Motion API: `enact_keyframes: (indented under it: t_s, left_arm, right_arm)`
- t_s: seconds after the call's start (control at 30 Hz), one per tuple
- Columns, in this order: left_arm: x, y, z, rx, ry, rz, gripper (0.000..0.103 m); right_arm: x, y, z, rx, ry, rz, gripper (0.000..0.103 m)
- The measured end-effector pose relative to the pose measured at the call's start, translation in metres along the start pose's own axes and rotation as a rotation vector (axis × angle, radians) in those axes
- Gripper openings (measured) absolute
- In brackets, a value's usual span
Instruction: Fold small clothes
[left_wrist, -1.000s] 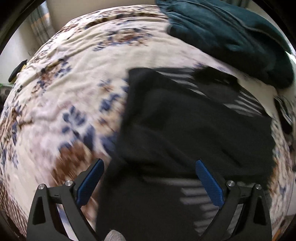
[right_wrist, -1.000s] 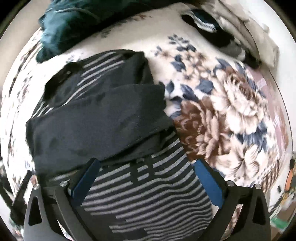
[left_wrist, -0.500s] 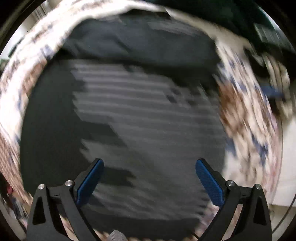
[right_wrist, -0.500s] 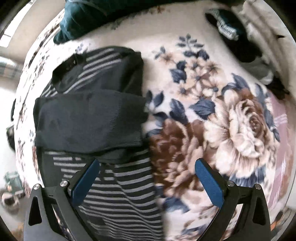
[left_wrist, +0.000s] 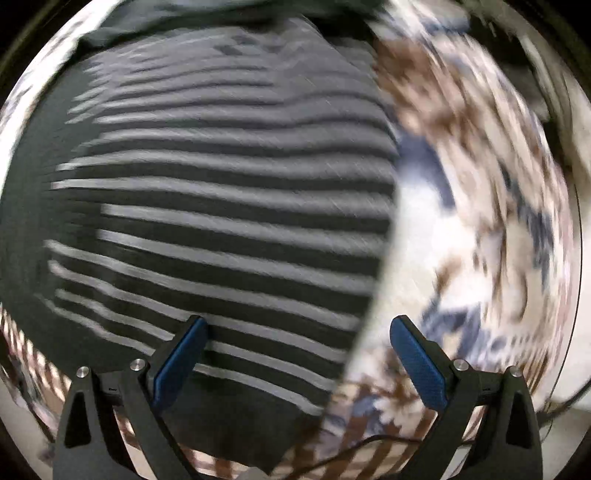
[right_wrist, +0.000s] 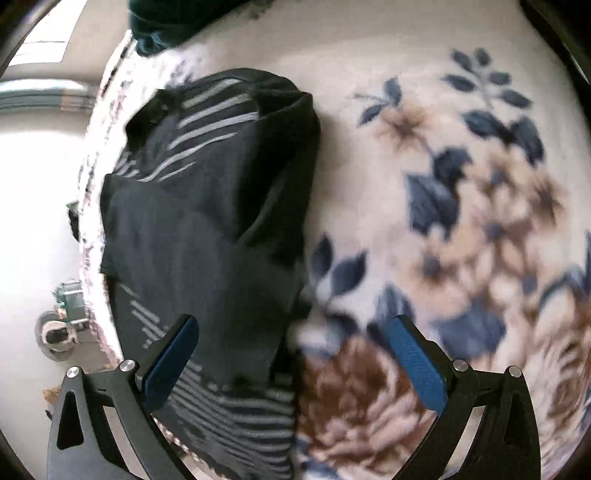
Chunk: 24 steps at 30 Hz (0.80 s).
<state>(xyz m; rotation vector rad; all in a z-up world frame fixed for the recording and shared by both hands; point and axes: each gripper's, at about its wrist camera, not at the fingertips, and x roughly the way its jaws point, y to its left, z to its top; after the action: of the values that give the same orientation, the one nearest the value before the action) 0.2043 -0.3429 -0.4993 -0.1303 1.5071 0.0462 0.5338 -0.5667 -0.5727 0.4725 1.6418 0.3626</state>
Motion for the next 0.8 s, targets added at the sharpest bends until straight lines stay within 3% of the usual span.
enact_keyframes:
  t_s: [0.07, 0.2, 0.33, 0.5, 0.7, 0.73, 0.77, 0.8]
  left_arm:
    - [-0.013, 0.015, 0.005, -0.038, -0.032, -0.007, 0.101]
    - [-0.018, 0.028, 0.01, -0.054, -0.012, -0.044, 0.101]
    - [-0.019, 0.025, 0.014, -0.015, -0.007, -0.067, 0.101]
    - [0.012, -0.009, 0.002, 0.087, 0.037, -0.057, 0.101]
    - [0.023, -0.022, 0.0, 0.17, -0.011, 0.026, 0.101]
    - [0.023, -0.026, 0.0, 0.173, -0.019, 0.029, 0.099]
    - [0.022, -0.027, 0.001, 0.177, -0.034, 0.038, 0.09]
    - [0.023, -0.032, 0.002, 0.178, -0.045, 0.047, 0.074]
  right_arm:
    - [0.0, 0.0, 0.006, -0.008, 0.023, -0.006, 0.103]
    - [-0.021, -0.005, -0.001, -0.061, 0.088, -0.01, 0.103]
    - [-0.047, -0.024, -0.016, -0.078, 0.171, -0.102, 0.103]
    - [-0.05, -0.034, -0.012, -0.073, 0.127, -0.109, 0.103]
    - [-0.004, -0.017, 0.035, -0.053, 0.008, 0.044, 0.103]
    - [0.004, -0.015, 0.042, -0.04, 0.004, 0.071, 0.103]
    - [0.013, -0.011, 0.049, -0.028, 0.0, 0.098, 0.103]
    - [0.019, -0.007, 0.052, -0.027, -0.006, 0.115, 0.103]
